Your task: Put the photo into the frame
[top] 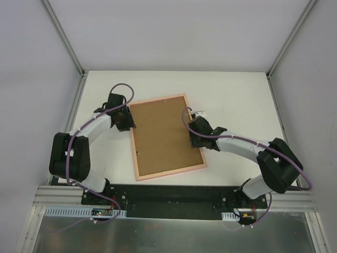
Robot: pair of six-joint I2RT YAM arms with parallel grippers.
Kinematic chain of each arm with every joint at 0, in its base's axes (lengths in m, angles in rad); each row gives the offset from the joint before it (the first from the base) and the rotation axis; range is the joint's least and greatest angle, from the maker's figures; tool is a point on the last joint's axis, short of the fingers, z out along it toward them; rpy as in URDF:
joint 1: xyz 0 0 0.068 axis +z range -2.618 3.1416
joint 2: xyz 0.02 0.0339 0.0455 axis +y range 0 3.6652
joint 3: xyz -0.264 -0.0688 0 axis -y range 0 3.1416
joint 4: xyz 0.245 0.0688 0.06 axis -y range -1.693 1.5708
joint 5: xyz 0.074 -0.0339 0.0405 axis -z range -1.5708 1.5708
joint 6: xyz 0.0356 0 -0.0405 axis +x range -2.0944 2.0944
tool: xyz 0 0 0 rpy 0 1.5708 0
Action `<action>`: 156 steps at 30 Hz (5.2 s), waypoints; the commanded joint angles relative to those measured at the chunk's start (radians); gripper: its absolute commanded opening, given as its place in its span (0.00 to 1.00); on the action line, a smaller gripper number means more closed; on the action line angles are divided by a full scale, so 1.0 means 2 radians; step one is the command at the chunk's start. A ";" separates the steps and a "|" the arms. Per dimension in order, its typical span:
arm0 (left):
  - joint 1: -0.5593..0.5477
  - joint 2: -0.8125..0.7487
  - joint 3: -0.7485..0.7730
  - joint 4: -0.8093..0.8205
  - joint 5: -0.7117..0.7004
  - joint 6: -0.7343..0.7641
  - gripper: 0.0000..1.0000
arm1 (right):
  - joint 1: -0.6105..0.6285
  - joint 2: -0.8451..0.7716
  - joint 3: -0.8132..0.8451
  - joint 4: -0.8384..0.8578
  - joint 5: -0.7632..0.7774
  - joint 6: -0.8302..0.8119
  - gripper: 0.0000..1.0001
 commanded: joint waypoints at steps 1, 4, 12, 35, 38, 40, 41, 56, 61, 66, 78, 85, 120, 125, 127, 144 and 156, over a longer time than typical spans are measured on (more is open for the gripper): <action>-0.001 -0.023 -0.017 -0.013 0.003 -0.023 0.36 | 0.002 0.007 0.014 -0.012 0.000 -0.036 0.48; -0.001 -0.022 -0.021 -0.014 0.000 -0.027 0.36 | 0.002 0.009 0.013 -0.010 -0.010 -0.043 0.48; 0.000 -0.016 -0.013 -0.030 -0.029 -0.031 0.35 | -0.002 0.018 -0.007 0.008 -0.035 -0.049 0.45; 0.003 -0.015 -0.035 -0.038 -0.058 -0.020 0.44 | -0.023 0.027 -0.017 0.022 -0.039 -0.030 0.08; 0.003 -0.019 -0.042 -0.038 -0.060 -0.014 0.45 | -0.024 0.027 -0.013 0.021 -0.042 -0.027 0.12; 0.003 -0.021 -0.045 -0.039 -0.052 -0.011 0.45 | -0.024 0.025 -0.010 0.018 -0.041 -0.025 0.16; 0.003 -0.022 -0.048 -0.039 -0.052 -0.010 0.45 | -0.025 0.024 -0.008 0.017 -0.041 -0.024 0.20; 0.003 0.029 -0.036 -0.032 -0.005 0.004 0.37 | -0.027 -0.044 0.043 -0.061 -0.021 0.003 0.52; -0.002 0.031 -0.038 -0.028 0.004 -0.003 0.14 | 0.017 -0.039 0.079 -0.085 -0.013 0.027 0.49; -0.007 0.005 -0.044 -0.035 0.017 -0.029 0.00 | 0.117 0.017 0.155 -0.116 0.024 0.064 0.50; -0.016 -0.052 -0.020 -0.086 0.070 -0.051 0.00 | 0.279 0.218 0.410 -0.189 0.091 0.067 0.52; -0.020 -0.069 -0.014 -0.098 0.089 -0.055 0.00 | 0.320 0.285 0.476 -0.242 0.130 0.061 0.52; -0.042 -0.098 0.001 -0.096 0.087 -0.053 0.41 | 0.320 0.276 0.485 -0.249 0.098 0.076 0.00; -0.033 -0.119 -0.016 -0.076 0.093 -0.060 0.58 | 0.310 0.248 0.467 -0.237 0.086 0.073 0.00; -0.023 -0.127 -0.029 -0.061 0.107 -0.067 0.60 | 0.307 0.241 0.463 -0.236 0.082 0.073 0.01; 0.082 -0.225 -0.117 -0.015 0.198 -0.087 0.71 | 0.291 0.208 0.458 -0.235 0.054 0.068 0.00; 0.109 -0.190 -0.212 0.202 0.290 -0.177 0.66 | 0.284 0.175 0.454 -0.237 0.043 0.068 0.01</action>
